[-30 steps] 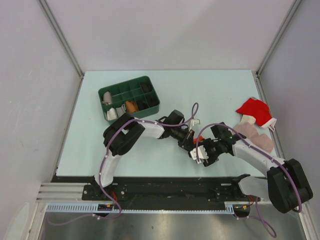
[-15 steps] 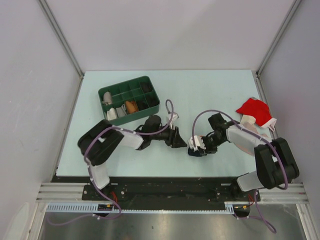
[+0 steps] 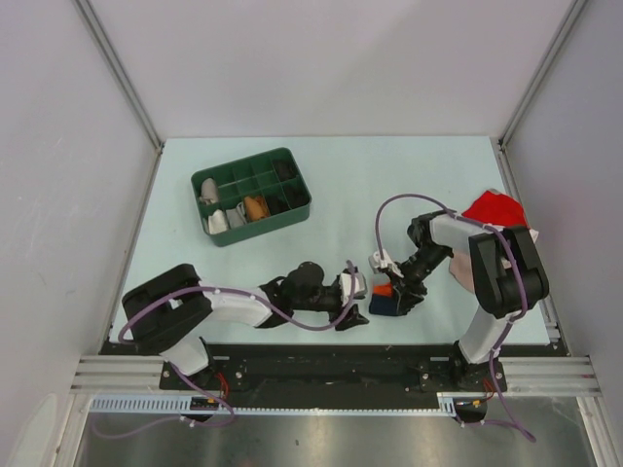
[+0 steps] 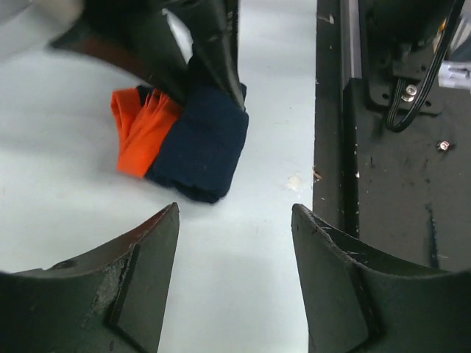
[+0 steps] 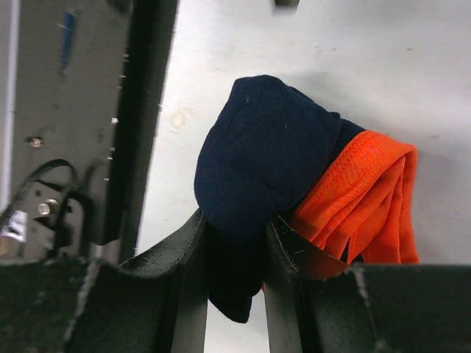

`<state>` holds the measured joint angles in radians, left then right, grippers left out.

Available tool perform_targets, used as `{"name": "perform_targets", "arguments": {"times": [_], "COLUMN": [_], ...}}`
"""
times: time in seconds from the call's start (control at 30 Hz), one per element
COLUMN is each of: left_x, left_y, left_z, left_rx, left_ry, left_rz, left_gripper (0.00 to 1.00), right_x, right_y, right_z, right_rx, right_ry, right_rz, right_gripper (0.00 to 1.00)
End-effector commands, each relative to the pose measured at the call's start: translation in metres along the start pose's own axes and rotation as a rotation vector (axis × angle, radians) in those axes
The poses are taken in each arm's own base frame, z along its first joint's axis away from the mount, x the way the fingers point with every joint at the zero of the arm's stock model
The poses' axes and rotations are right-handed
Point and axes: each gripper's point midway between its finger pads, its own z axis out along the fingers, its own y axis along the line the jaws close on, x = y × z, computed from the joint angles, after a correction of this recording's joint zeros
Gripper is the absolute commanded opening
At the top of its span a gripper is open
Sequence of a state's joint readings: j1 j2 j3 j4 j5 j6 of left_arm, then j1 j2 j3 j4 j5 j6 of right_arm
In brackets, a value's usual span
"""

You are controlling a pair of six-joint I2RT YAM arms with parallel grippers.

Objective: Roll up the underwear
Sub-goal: Roll the underwear to the center of the board.

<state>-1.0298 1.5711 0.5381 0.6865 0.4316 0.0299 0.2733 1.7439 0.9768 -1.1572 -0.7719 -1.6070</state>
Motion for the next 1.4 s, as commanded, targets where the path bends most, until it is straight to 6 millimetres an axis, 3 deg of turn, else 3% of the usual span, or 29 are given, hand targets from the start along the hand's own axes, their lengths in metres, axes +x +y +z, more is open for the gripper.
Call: {"name": "perform_targets", "arguments": {"times": [0.0, 0.2, 0.23, 0.33, 0.37, 0.4, 0.5, 0.6, 0.73, 0.9, 1.03, 1.2, 1.37], "left_x": [-0.015, -0.017, -0.007, -0.004, 0.007, 0.004, 0.016, 0.027, 0.038, 0.051, 0.06, 0.056, 0.058], "left_y": [0.008, 0.01, 0.01, 0.006, 0.008, 0.008, 0.009, 0.01, 0.008, 0.004, 0.004, 0.013, 0.012], "left_z": [0.024, 0.045, 0.048, 0.058, 0.059, 0.063, 0.067, 0.069, 0.069, 0.071, 0.071, 0.071, 0.067], "left_rx": [-0.03, -0.037, -0.027, -0.007, -0.004, -0.005, 0.0, 0.007, 0.02, 0.078, 0.115, 0.138, 0.181], "left_ry": [0.074, 0.132, 0.165, 0.191, 0.232, 0.233, 0.288, 0.331, 0.376, 0.419, 0.451, 0.438, 0.442], "left_rz": [0.253, 0.341, 0.338, 0.363, 0.355, 0.362, 0.353, 0.333, 0.283, 0.153, 0.063, -0.087, -0.217], "left_gripper": [0.67, 0.67, 0.67, 0.66, 0.65, 0.64, 0.51, 0.21, 0.1, 0.08, 0.08, 0.07, 0.07], "right_x": [-0.009, -0.01, -0.011, -0.01, -0.01, -0.01, -0.011, -0.011, -0.012, -0.028, -0.035, -0.042, -0.029], "right_y": [0.017, 0.014, 0.014, 0.012, 0.011, 0.011, 0.012, 0.006, -0.006, -0.017, -0.014, -0.004, -0.009], "right_z": [-0.003, -0.005, -0.005, -0.005, -0.005, -0.005, -0.005, -0.009, -0.031, -0.071, -0.085, -0.078, -0.064], "right_rx": [-0.08, -0.072, -0.07, -0.065, -0.064, -0.061, -0.062, -0.026, 0.103, 0.311, 0.374, 0.33, 0.305], "right_ry": [-0.039, -0.049, -0.05, -0.05, -0.05, -0.05, -0.06, -0.063, -0.084, -0.138, -0.169, -0.221, -0.21], "right_rz": [0.073, 0.099, 0.099, 0.11, 0.108, 0.107, 0.118, 0.142, 0.176, 0.145, 0.152, 0.179, 0.237], "right_gripper": [0.25, 0.25, 0.25, 0.25, 0.25, 0.26, 0.27, 0.32, 0.41, 0.57, 0.63, 0.65, 0.65]}}
